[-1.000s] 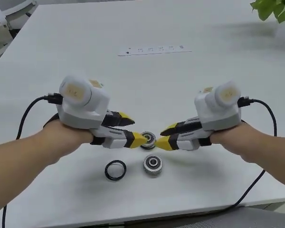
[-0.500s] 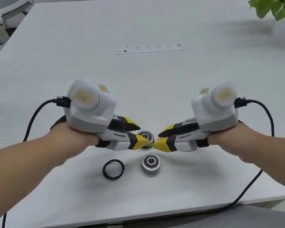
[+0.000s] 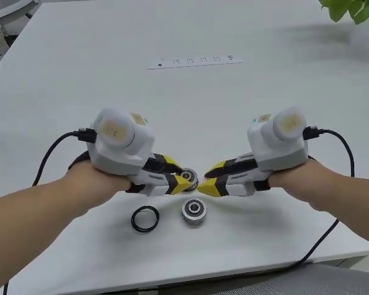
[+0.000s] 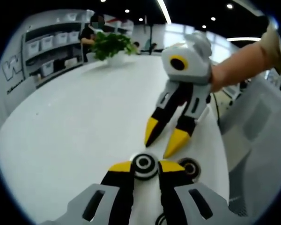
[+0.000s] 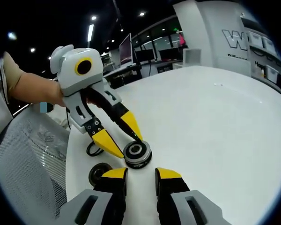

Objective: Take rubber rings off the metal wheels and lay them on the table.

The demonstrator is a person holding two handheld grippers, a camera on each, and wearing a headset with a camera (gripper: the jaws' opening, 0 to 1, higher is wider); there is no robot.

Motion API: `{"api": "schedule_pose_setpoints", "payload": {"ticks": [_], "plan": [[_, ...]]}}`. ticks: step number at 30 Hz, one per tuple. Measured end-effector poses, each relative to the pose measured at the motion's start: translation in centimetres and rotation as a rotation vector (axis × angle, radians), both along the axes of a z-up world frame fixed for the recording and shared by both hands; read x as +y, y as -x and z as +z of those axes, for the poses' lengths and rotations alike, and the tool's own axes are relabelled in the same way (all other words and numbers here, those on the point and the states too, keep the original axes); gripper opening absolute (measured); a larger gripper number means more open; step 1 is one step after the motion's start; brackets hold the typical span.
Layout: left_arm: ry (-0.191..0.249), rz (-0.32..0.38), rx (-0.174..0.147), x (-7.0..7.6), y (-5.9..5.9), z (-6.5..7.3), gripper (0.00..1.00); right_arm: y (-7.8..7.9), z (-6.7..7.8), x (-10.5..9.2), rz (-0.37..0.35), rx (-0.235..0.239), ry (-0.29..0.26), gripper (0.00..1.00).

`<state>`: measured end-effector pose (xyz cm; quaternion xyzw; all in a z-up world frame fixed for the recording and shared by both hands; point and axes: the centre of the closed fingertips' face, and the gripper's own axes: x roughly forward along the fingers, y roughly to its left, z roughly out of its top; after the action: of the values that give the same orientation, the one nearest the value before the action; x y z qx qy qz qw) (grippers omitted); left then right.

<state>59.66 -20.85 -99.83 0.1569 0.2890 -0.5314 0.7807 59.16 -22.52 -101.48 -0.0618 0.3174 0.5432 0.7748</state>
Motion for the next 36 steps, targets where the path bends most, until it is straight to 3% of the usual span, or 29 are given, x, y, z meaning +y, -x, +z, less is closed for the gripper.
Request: {"api": "schedule_pose_setpoints", "payload": {"ticks": [5, 10, 16, 21, 25, 26, 36], "plan": [[-0.003, 0.001, -0.011, 0.0, -0.3, -0.1, 0.20, 0.0, 0.0, 0.2, 0.002, -0.001, -0.002, 0.21], [-0.030, -0.016, -0.054, 0.1, -0.3, 0.0, 0.16, 0.0, 0.0, 0.4, 0.006, -0.007, -0.003, 0.20], [-0.043, -0.033, -0.078, 0.1, -0.3, -0.1, 0.15, -0.1, -0.1, 0.6, 0.018, -0.016, 0.001, 0.19], [-0.041, -0.026, -0.084, 0.1, -0.3, -0.1, 0.14, 0.0, -0.2, 1.0, 0.039, -0.035, 0.007, 0.17], [-0.035, -0.019, -0.084, 0.0, -0.2, -0.1, 0.14, 0.5, -0.3, 1.4, 0.082, -0.077, 0.032, 0.13], [-0.035, -0.017, -0.084, 0.0, -0.2, -0.1, 0.14, 0.0, -0.3, 1.2, 0.083, -0.092, 0.037, 0.12], [-0.027, 0.001, -0.089, -0.1, -0.1, 0.0, 0.14, -0.2, -0.5, 0.9, 0.072, -0.101, 0.054, 0.03]]}}
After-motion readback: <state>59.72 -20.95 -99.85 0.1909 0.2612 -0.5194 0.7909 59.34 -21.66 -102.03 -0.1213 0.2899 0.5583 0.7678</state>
